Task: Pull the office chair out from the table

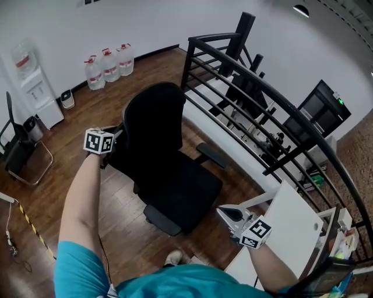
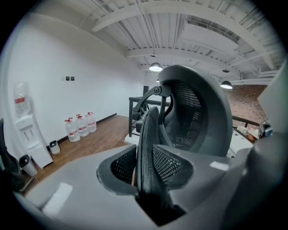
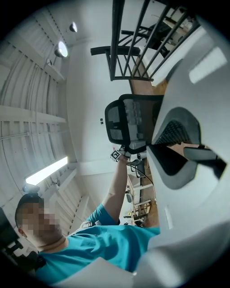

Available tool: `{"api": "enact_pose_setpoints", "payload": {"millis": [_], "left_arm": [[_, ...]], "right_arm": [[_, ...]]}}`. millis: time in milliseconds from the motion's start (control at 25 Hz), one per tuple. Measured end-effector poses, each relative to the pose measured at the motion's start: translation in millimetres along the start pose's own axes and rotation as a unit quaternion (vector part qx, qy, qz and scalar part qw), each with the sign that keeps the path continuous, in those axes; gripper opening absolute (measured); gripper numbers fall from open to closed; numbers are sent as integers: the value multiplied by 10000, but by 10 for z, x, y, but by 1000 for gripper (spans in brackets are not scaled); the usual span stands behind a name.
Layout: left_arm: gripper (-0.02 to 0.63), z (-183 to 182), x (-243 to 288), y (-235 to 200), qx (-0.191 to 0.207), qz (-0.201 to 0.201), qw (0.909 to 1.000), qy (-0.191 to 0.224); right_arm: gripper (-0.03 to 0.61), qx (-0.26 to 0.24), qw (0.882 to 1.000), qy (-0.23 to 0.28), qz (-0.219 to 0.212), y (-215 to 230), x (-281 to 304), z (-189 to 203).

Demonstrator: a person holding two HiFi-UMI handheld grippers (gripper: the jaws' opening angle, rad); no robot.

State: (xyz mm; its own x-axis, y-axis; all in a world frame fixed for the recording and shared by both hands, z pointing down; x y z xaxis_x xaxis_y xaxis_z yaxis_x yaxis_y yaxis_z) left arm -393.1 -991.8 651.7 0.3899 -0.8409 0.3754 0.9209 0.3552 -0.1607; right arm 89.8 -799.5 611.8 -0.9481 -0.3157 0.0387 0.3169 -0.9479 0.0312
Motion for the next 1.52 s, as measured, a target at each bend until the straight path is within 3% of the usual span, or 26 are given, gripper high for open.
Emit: {"api": "enact_pose_setpoints", "payload": {"millis": [80,280,360,520,640,760,920,1040,1240,1400,1520], "left_arm": [[98,19,41,19,3,-71,10000,-39],[118,-433,71,80,-124,-166,9998,-18],[211,-404,-17,30,-140,-273,9993,217],[249,-52,-571,170,-58,-907,9906,1023],[236,501,-971,389,119,-1029,9899,967],[163,1136,-950,903,241,-267,9912,1274],[96,2031,-752,1964,-407,625,9899,1210],[56,2440,-677,2981,-848,1227,9807,1266],[25,2556,-1044,4716,-988,2166,9605,1439],[25,2585,-1476,5811,-474,2653,9526,1414],[26,2550,-1858,6368,-174,3069,9405,1450]], "right_arm": [[-2,9,10000,-28,10,10,-92,61],[-2,124,9998,-103,75,283,-261,-363],[-2,99,9998,-79,139,247,-293,-394],[-2,2,9996,19,294,141,-696,-309],[-2,-44,9986,49,528,85,-991,-244],[-2,-101,9972,71,744,-36,-1313,-203],[-2,-189,9944,116,1031,-333,-1865,-146],[-2,-195,9918,227,1239,-641,-2434,-62],[-2,-220,9873,378,1524,-1358,-3426,49],[-2,-253,9842,454,1690,-1968,-4155,128],[-2,-280,9816,434,1836,-2438,-4522,130]]}}
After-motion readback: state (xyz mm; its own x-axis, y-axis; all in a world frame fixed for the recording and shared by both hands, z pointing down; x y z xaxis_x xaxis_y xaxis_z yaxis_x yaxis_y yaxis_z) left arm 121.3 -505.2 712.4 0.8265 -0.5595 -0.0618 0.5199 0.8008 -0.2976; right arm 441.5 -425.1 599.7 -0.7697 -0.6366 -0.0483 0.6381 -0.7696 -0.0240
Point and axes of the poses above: the fingertips, and each gripper's own axes: x forward along the fingers, y to its right, z out of its underside, the point moved 6 cm from there along -x, backward along the fingers, and after that the axes turned 4 degrees about y, right-handed, at the moved point
